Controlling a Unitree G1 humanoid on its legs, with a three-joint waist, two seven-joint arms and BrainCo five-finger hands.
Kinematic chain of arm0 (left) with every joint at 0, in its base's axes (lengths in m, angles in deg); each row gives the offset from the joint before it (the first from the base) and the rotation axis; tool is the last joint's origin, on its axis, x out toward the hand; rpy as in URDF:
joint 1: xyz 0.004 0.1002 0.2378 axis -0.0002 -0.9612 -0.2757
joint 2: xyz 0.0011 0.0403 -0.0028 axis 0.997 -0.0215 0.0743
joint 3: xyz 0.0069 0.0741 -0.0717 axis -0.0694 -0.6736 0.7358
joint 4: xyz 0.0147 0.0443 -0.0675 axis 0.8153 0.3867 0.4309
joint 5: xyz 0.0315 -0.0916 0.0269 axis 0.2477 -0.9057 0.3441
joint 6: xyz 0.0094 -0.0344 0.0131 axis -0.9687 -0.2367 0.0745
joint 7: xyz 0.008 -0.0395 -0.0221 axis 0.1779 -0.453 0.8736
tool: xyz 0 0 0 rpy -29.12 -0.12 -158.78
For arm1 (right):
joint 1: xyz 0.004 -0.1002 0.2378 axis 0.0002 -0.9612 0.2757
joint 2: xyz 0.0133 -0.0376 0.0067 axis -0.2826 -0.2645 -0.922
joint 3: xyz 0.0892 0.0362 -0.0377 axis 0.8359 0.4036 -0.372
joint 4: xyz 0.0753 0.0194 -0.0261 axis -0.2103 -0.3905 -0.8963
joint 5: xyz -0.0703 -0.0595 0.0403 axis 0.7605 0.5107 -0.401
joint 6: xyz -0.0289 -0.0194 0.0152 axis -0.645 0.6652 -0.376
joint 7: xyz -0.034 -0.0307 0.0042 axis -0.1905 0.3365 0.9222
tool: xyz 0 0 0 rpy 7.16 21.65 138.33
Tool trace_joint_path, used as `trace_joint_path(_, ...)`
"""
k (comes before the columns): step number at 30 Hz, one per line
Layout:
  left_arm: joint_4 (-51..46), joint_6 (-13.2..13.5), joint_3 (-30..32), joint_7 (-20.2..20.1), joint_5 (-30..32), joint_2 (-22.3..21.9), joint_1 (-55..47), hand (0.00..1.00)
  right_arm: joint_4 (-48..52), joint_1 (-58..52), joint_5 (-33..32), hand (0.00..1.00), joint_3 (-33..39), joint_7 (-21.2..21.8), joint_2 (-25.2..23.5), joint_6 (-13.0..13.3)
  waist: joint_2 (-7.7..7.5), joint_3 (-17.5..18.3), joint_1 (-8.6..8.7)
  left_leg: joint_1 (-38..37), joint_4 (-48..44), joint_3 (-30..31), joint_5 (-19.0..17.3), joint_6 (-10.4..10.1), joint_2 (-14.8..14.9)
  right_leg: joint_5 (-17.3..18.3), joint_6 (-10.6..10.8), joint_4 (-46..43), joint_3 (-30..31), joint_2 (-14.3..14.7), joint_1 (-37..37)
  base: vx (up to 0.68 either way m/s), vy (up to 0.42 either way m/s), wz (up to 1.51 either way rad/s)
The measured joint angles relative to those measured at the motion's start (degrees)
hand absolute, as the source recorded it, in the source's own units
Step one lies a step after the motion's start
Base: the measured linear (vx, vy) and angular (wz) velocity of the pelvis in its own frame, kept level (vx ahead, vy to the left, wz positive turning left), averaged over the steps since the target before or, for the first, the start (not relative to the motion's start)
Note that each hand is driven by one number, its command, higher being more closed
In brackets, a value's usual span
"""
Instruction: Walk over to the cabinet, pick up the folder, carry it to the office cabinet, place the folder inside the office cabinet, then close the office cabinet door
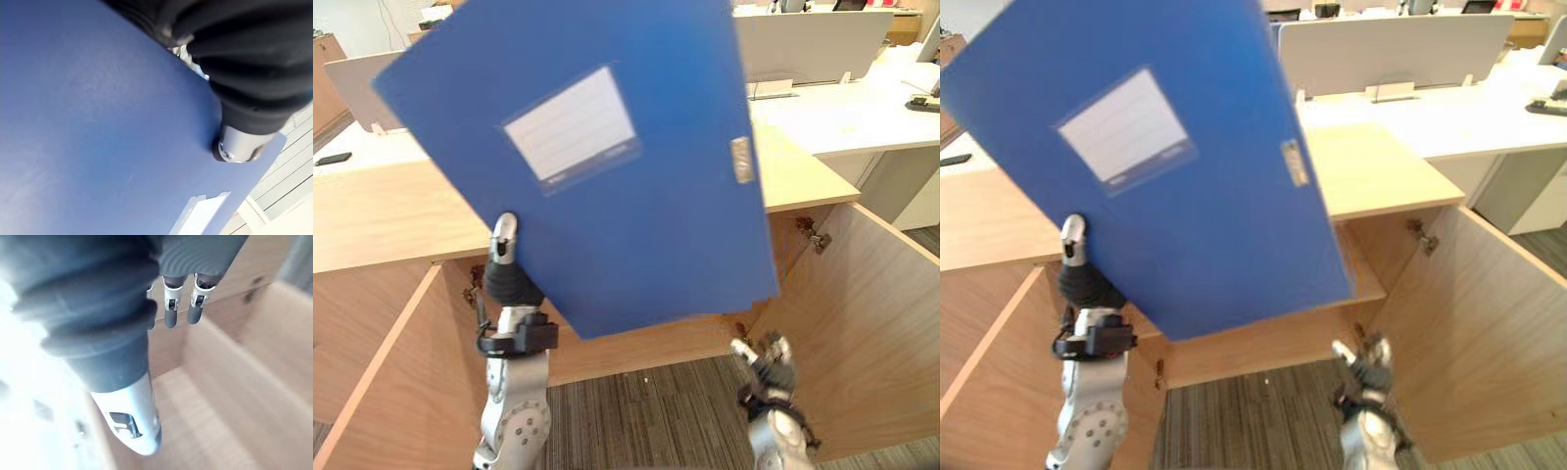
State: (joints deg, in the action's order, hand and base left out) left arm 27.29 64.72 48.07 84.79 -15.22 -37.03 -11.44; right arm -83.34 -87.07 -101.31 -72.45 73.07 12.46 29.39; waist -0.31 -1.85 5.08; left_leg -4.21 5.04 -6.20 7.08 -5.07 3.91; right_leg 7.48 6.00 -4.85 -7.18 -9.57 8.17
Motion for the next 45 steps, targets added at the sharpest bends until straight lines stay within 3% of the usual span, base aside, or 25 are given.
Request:
trace_joint_path(2, 0.00, -0.03, 2.24, 0.06, 1.43, -0.78, -1.91, 1.00, 9.00, 0.55, 0.14, 0.00, 0.52, -0.33, -0.08, 1.82, -0.27, 0.00, -0.20, -0.05, -0.01, -0.14, 0.00, 0.00, 0.07, -0.11, 0.07, 0.10, 0.12, 0.06, -0.01, -0.02, 0.003, -0.03)
trace_joint_path(7, 0.02, -0.66, 4.21, 0.09, 7.18, -1.60, -3.25, 1.00, 21.12, 2.93, 4.34, 0.00, -1.22, -0.45, -0.19, 2.71, -0.94, -0.26, -0.48, -0.14, -0.01, -0.43, -0.01, -0.01, 0.21, -0.35, 0.13, 0.32, 0.35, 0.19, -0.01, -0.01, 0.000, -0.02)
trace_joint_path(15, 0.44, -0.91, 7.29, 1.61, 13.73, -3.00, -3.37, 1.00, 28.48, 9.45, 10.89, 0.00, -2.41, -1.11, 0.26, 3.73, -0.95, -0.24, -1.17, -0.22, -0.01, -0.40, 0.01, -0.01, 0.19, -0.47, 0.32, 0.38, 0.36, 0.18, 0.12, 0.00, 0.000, 0.00)
trace_joint_path(18, 2.15, -0.92, 8.25, 1.94, 16.30, -2.99, -3.42, 1.00, 28.51, 10.90, 9.38, 0.00, -5.20, 1.41, 1.71, 3.85, -0.94, -0.23, -1.22, -0.52, 0.00, -0.37, 0.01, -0.01, 0.18, -0.48, 0.35, 0.40, 0.33, 0.16, 0.47, 0.00, 0.000, 0.00)
trace_joint_path(23, 4.91, -1.17, 7.74, 1.77, 17.39, -3.04, -3.44, 1.00, 28.17, 13.17, 0.73, 0.00, -12.52, 9.35, 3.14, 3.83, -0.94, -0.22, -1.46, -0.62, 0.01, -0.10, 0.14, -0.02, 0.17, -0.49, 0.40, 0.41, 0.08, 0.17, 0.70, 0.00, 0.000, 0.00)
trace_joint_path(33, 6.69, -1.17, 5.02, 0.62, 17.60, -3.04, -3.24, 1.00, 19.11, 16.80, -6.02, 0.00, -20.84, 16.58, 6.50, 2.29, -0.96, 0.28, -1.63, 0.06, 0.02, 0.80, 0.81, 0.09, 0.13, -0.65, 0.65, 0.39, -0.69, 0.19, 0.59, 0.00, 0.000, 0.04)
trace_joint_path(45, 8.28, -1.12, 4.38, -0.32, 17.24, -0.95, -2.99, 1.00, 8.92, 20.08, -7.51, 0.00, -23.50, 17.47, 9.98, 0.31, -0.98, 1.13, -1.71, 0.42, 0.24, 1.70, 1.54, 0.08, 0.16, -0.75, 0.58, 0.36, -1.49, 0.29, 0.54, -0.02, -0.003, 0.03)
